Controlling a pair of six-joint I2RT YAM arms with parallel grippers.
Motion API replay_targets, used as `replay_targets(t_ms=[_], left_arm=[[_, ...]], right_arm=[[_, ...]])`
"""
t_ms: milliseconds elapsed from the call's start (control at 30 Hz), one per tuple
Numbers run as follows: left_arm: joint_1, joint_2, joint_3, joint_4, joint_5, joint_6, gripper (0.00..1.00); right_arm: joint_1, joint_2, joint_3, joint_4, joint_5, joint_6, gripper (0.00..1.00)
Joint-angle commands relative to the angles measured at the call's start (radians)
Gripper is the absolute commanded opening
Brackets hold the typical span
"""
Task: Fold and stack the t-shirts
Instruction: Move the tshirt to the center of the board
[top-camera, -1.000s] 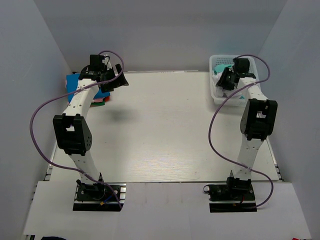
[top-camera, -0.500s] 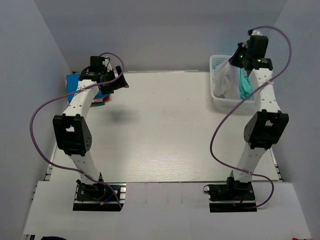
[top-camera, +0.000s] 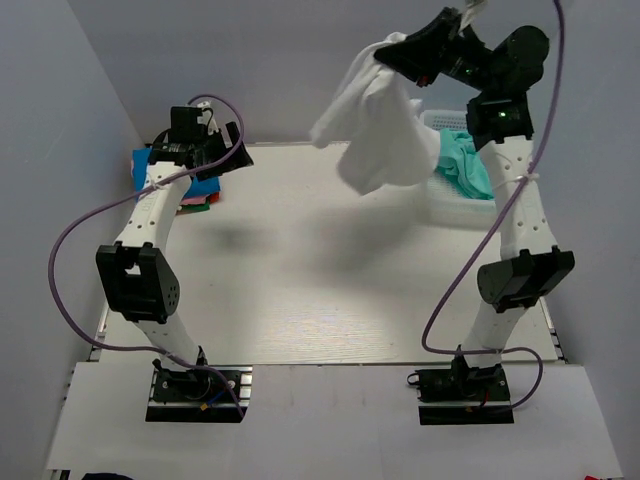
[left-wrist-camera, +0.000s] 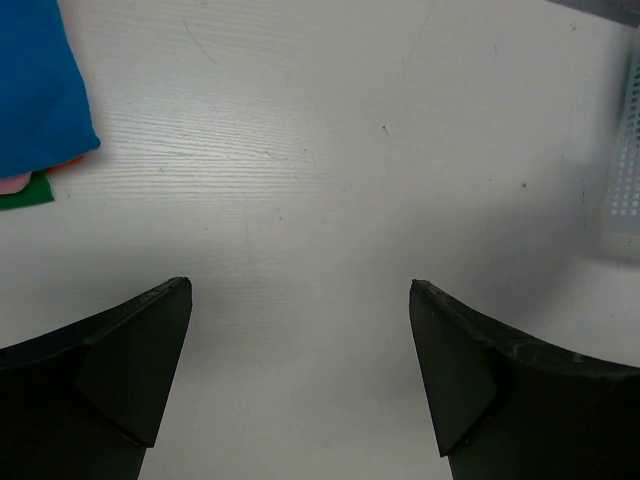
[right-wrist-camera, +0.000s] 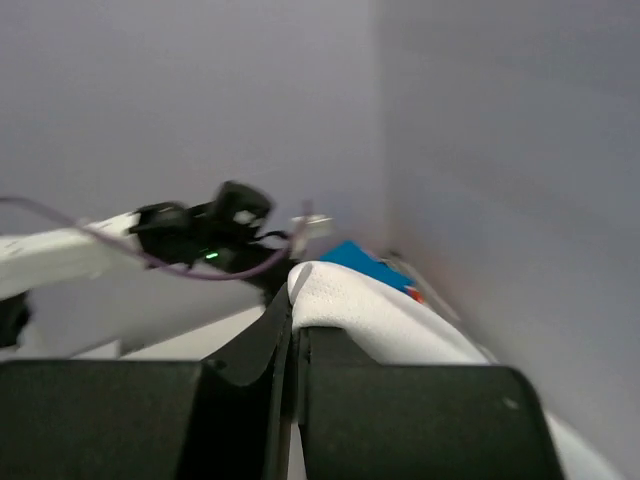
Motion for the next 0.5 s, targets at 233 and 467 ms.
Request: replay_targets(t_ms=[233,467], left_arm=[[0.003,-0.155,-0.006,-0.047,-0.131,-0.024,1.00],[0.003,-0.173,-0.095,-0.122,-0.172,-0.045,1.00]], right_arm=[[0.082,0.034,-0.261,-0.312,0.088,-0.159,0.08],[0.096,-0.067,-0.528,-0.729,0.959,-0.426,0.82]])
